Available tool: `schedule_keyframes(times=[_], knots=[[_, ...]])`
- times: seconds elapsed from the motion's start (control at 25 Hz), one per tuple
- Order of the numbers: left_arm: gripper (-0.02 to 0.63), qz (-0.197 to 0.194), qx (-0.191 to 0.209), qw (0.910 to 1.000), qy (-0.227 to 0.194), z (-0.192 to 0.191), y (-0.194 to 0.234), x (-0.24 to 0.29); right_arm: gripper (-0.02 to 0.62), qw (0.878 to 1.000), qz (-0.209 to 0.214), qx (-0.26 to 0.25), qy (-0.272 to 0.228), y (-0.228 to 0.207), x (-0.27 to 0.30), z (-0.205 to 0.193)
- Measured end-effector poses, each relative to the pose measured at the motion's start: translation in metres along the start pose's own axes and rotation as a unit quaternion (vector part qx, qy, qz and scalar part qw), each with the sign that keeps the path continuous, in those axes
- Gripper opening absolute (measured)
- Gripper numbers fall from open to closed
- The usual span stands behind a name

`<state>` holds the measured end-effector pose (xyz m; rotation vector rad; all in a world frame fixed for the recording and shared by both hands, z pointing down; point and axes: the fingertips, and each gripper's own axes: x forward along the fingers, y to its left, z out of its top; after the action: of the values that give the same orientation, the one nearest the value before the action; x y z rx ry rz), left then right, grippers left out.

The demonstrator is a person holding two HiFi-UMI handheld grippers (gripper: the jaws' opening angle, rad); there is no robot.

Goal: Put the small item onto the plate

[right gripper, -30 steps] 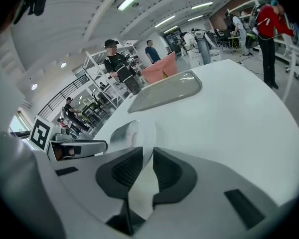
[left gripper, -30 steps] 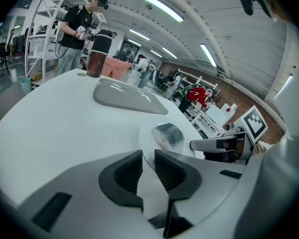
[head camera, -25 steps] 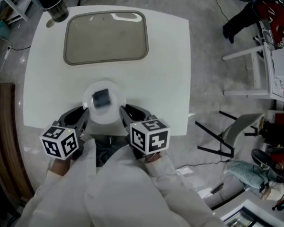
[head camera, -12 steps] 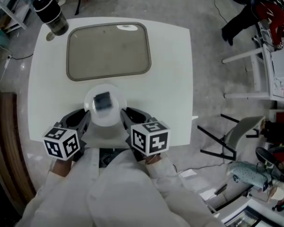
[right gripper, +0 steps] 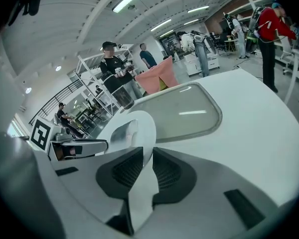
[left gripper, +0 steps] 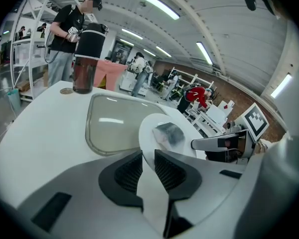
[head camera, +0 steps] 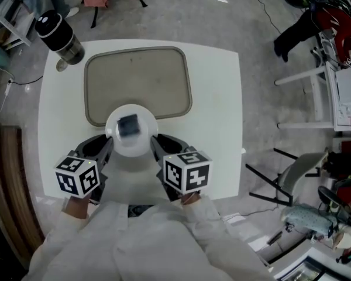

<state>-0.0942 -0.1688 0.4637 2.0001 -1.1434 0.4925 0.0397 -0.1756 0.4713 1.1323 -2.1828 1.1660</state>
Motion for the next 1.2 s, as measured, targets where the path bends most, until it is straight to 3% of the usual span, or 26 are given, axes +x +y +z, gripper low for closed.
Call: schedule_keyframes(times=[0.68, 1.2], knots=[[0.077, -0.011, 0.011, 0.9998, -0.009, 0.073, 0.046, 0.065, 0.069, 0.999, -0.026, -0.001, -0.017, -0.036, 0.064, 0.078], [0.077, -0.001, 0.010, 0.9999, 0.004, 0.089, 0.067, 0.101, 0.069, 0.999, -0.043, 0.008, -0.014, -0.060, 0.100, 0.103]])
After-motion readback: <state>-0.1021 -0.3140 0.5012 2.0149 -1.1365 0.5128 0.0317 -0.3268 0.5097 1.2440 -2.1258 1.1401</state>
